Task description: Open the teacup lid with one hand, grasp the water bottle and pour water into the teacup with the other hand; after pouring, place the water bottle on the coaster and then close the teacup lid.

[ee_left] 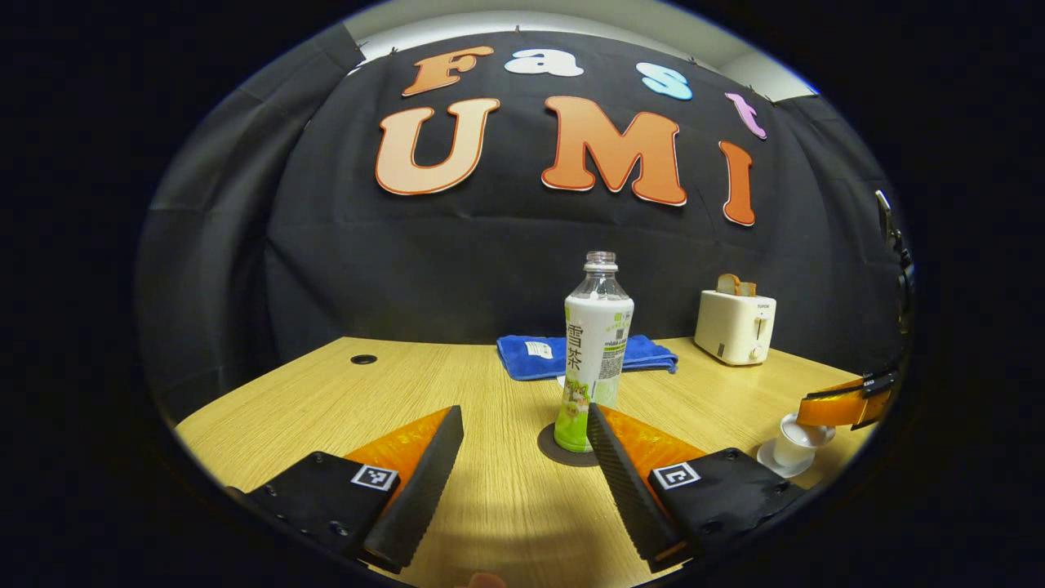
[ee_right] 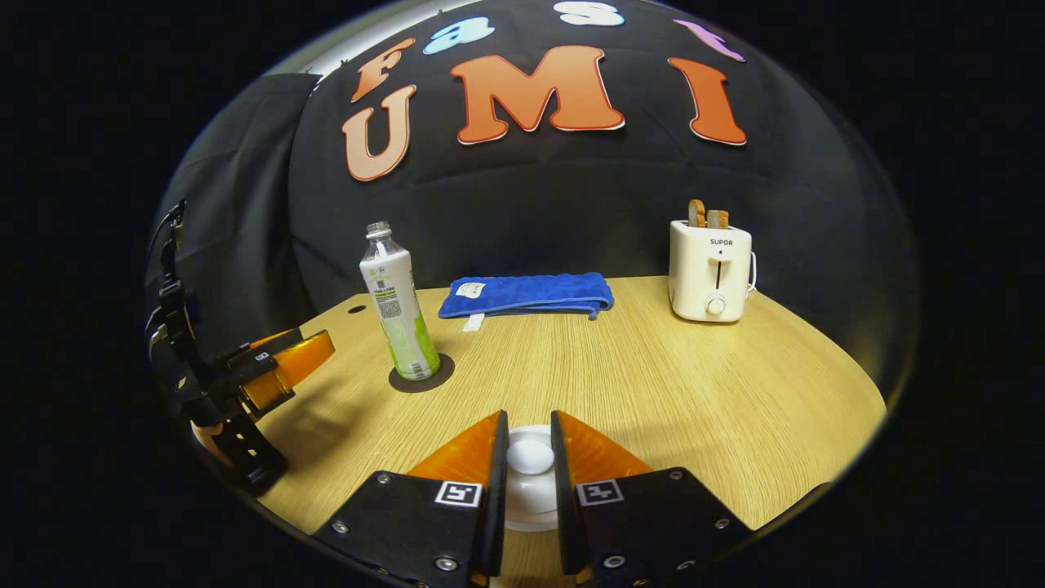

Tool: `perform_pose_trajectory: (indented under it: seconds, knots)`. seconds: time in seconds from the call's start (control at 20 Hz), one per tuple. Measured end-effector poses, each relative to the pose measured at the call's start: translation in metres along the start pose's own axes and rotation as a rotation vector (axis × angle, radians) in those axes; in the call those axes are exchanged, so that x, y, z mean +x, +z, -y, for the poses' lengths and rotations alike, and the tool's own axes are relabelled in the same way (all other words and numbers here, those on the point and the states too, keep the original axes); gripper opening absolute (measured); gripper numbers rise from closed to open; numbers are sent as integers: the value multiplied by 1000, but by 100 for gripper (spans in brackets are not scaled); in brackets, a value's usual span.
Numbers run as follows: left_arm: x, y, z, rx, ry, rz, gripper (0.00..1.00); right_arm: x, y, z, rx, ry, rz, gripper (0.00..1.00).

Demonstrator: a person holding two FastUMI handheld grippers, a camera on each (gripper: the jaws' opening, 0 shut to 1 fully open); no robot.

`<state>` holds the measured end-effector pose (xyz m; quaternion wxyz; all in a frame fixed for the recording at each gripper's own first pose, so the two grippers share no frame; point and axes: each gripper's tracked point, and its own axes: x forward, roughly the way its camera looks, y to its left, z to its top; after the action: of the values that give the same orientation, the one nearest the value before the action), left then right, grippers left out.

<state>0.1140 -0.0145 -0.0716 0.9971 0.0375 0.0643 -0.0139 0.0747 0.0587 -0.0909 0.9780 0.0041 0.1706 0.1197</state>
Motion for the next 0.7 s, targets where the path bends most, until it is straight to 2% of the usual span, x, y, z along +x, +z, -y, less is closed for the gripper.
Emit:
perform_pose_trajectory:
  seconds: [0.1, 0.25, 0.3, 0.5, 0.6, 0.7]
  knots:
    - [-3, 0, -1, 12, 12, -6, 96, -4, 2, 4, -7, -15, 7, 38]
    - [-13, 8, -2, 19, 30, -4, 96, -15, 12, 6, -37, -16, 34, 55]
    - [-18, 11, -3, 19, 38, 1, 97, -18, 15, 9, -51, -24, 44, 65]
    - [-38, 24, -9, 9, 72, 22, 95, -38, 24, 22, -94, -72, 92, 88]
    - [-31, 21, -12, 6, 95, 30, 95, -46, 27, 22, -91, -75, 121, 96]
    - [-40, 23, -18, 0, 118, 31, 97, -51, 28, 21, -95, -68, 123, 97]
